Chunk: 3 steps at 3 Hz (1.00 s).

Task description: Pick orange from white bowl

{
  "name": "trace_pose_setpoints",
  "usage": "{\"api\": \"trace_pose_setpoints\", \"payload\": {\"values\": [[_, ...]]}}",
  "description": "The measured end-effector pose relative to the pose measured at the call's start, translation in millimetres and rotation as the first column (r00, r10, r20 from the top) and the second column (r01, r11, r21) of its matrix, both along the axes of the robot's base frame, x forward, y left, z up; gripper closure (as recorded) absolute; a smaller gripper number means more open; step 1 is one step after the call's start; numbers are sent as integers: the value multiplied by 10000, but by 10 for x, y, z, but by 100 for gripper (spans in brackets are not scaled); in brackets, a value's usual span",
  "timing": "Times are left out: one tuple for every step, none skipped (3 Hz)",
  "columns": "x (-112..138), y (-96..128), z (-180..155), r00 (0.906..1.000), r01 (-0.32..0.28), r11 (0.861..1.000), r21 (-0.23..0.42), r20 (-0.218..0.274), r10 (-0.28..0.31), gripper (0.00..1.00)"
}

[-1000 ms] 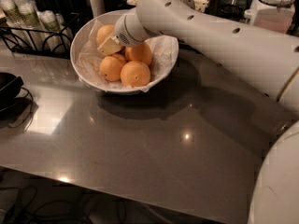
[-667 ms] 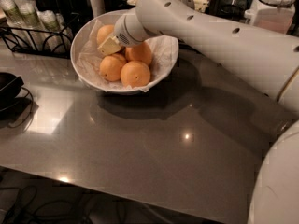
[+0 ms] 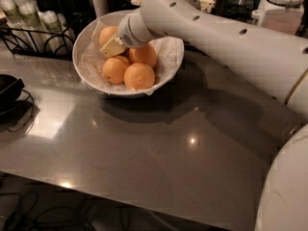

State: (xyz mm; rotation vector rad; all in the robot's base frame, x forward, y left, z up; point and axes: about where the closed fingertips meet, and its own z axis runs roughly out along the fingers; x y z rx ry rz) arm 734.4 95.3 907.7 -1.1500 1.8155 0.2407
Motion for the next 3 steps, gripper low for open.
{"api": "trace_pose_setpoints", "payload": {"values": [[0, 0, 0, 10000, 0, 10000, 0, 0, 0, 100], [-112, -7, 173, 9993, -268, 9992, 310, 271, 260, 100], [-211, -113, 496, 9965, -534, 9928, 1070, 693, 462, 100]]}}
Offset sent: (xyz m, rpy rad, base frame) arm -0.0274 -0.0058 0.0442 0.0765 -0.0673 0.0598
